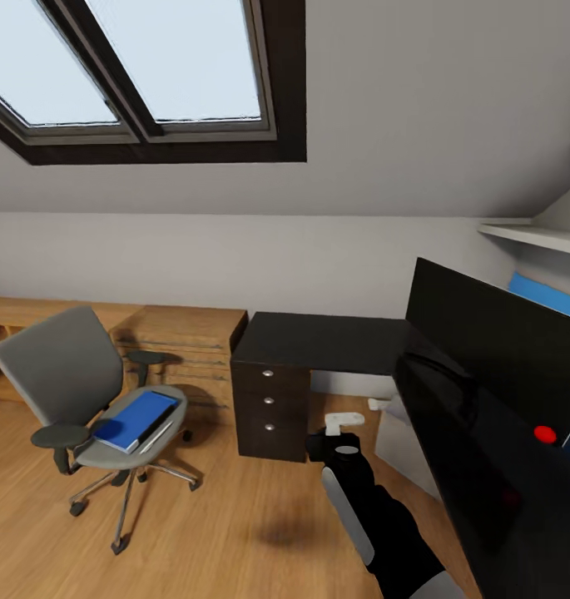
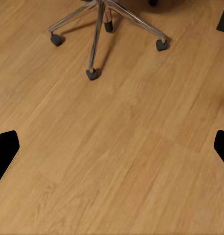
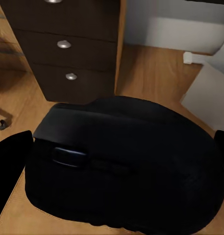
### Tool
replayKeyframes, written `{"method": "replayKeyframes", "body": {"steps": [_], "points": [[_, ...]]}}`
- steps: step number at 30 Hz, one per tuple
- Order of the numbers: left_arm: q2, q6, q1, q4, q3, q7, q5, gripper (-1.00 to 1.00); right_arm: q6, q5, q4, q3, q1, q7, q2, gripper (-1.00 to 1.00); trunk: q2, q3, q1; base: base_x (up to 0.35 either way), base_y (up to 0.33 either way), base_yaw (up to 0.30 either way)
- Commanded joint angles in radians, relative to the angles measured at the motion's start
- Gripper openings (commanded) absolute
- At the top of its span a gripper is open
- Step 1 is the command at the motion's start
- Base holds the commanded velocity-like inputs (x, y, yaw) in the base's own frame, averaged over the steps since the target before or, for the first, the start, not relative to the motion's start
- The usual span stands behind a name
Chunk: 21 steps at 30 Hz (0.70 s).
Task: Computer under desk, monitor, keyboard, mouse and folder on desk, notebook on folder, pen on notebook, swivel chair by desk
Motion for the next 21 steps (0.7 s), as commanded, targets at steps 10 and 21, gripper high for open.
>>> {"method": "replayKeyframes", "body": {"steps": [10,21], "points": [[0.000,-0.005,-0.001,0.001,0.000,0.001,0.009,1.00,0.002,-0.009,-0.007,0.002,-0.001,-0.012,-0.001,-1.00,0.069,0.030,-0.038,0.315,0.155,0.000],[0.000,0.004,0.000,0.032,-0.004,-0.002,0.008,1.00,0.003,-0.010,-0.088,0.000,0.026,-0.013,-0.005,-1.00,0.146,0.065,-0.080,0.324,0.031,0.000]]}}
